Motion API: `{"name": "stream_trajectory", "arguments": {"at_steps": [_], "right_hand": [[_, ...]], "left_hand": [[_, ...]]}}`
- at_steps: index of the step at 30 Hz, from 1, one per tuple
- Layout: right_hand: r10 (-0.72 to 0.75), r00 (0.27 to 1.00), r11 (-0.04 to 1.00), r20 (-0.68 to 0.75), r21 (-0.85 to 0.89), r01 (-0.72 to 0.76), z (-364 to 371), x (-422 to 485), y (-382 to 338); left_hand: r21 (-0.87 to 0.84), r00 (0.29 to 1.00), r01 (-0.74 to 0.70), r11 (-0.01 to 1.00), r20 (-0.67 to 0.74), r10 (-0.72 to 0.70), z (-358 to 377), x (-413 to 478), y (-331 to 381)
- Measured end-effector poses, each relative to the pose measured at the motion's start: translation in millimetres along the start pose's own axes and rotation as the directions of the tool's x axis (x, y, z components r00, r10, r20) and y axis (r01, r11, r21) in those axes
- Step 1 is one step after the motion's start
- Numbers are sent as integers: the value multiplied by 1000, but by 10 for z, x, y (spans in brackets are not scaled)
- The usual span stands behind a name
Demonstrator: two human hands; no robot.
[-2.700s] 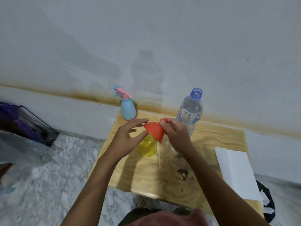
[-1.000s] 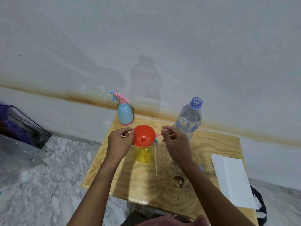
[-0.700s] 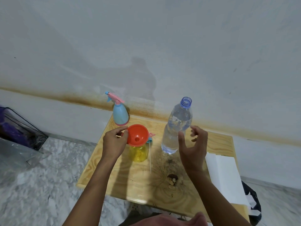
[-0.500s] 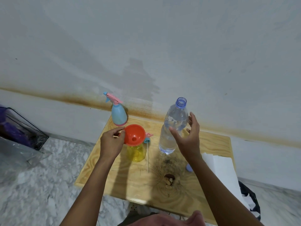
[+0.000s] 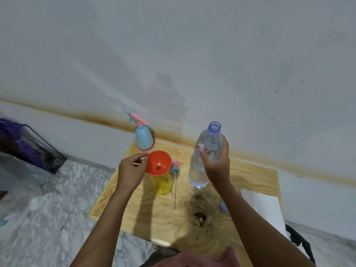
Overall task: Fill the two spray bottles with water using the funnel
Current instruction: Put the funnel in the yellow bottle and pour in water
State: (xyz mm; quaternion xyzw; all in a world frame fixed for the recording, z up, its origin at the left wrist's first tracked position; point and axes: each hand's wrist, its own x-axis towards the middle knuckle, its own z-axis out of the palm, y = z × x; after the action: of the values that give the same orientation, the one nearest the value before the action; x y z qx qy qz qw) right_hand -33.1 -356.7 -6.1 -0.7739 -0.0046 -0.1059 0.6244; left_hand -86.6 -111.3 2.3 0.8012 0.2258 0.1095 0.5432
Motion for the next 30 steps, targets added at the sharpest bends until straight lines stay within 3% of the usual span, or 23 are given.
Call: {"name": "stream_trajectory", "arguments": {"at_steps": [16,23,30], "right_hand": [[-103,995,995,-12,-16,103,0,116,-28],[-191,981,979,45,-70,193,-73,56,-74],[-241,954,970,178,0,244,-127,8,-299]], "left_hand": [[-61,999,12,998,36,-10,37,62,-25],[-65,1000,10,998,25,-8,-1,70,-79],[-47,1000,-1,999,30,2,-26,50,-59]]}}
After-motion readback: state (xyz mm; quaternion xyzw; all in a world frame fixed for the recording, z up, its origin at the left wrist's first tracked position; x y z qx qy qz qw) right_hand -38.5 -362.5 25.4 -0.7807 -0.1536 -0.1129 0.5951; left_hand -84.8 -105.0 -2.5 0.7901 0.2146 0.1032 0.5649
